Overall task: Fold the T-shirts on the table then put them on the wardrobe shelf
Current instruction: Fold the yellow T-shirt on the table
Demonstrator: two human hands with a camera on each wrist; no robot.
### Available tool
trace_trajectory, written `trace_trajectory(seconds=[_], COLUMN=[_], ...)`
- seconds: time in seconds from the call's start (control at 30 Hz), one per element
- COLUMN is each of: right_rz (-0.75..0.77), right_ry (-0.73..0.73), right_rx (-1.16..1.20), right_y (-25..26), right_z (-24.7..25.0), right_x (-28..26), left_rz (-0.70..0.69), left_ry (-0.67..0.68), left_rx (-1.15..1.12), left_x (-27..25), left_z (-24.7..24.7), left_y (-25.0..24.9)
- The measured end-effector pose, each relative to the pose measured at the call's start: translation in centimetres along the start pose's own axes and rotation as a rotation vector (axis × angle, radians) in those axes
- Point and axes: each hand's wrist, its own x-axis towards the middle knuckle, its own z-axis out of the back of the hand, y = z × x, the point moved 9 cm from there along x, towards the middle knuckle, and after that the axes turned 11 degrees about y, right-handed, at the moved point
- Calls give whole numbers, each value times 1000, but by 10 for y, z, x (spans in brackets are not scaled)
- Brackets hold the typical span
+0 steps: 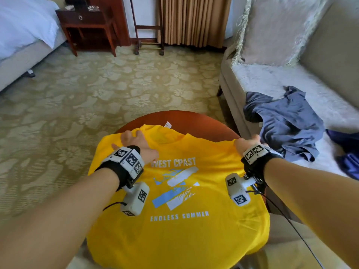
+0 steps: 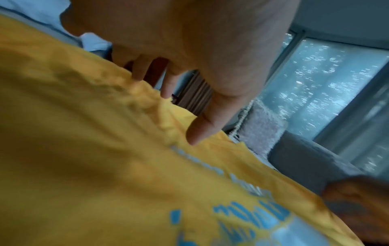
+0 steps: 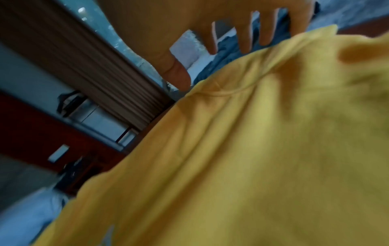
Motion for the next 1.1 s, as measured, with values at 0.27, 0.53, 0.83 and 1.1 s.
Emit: trace_trajectory(seconds=[0.27,0.53,0.83,1.1], right_rz=[258,265,297,23], right_ry=[138,291,249,152], right_rx=[-434,-473,-226,75], right_y=[33,24,13,-45], right_z=[-24,-24,22,21], right_x=[0,9,33,52], left_rz=[-314,-289,-432,-420], left_ry=[-178,-3,-209,61], left_rx=[14,-212,-655,-238], left_x=[-12,12,15,4], left_z=[-16,-30,-7,-40], left_y=[-129,-156,-152,-171])
